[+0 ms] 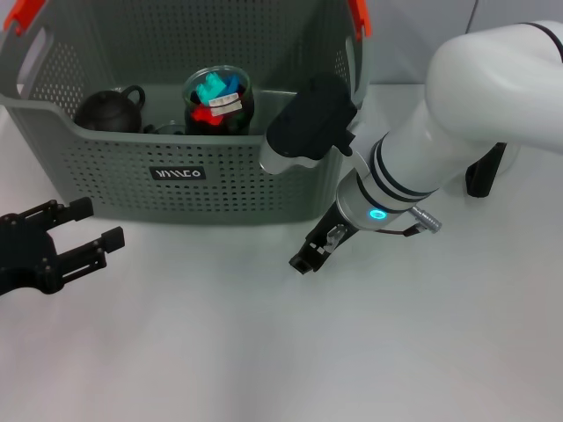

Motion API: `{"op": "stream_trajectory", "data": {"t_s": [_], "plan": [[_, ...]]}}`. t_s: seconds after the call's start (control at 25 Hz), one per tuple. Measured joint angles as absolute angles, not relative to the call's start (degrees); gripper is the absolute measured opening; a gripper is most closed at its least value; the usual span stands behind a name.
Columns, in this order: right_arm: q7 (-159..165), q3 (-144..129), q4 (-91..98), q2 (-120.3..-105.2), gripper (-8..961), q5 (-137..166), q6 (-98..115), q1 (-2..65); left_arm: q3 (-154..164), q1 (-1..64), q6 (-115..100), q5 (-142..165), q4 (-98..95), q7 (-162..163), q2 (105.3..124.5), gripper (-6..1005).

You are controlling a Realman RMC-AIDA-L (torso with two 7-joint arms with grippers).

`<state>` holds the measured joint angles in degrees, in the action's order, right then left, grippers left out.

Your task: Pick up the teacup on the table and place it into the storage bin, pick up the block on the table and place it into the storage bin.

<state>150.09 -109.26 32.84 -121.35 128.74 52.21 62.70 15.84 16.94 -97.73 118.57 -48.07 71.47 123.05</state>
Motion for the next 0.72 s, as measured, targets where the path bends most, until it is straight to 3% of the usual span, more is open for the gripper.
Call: {"op": "stream_trajectory", "data": {"t_s": [0.32,0.72], "plan": [[150.04,-100.21,41.57,-119.93,431,131.56,64.57,61.04,15.76,16.7,-97.78,118.57,-48.12,71.68,123.0,693],[148.51,-83.25,59.97,-119.94,430,139.36,85.86,58.3,15.73,17.08,-97.73,118.56,-48.12,71.72,122.69,694]]}}
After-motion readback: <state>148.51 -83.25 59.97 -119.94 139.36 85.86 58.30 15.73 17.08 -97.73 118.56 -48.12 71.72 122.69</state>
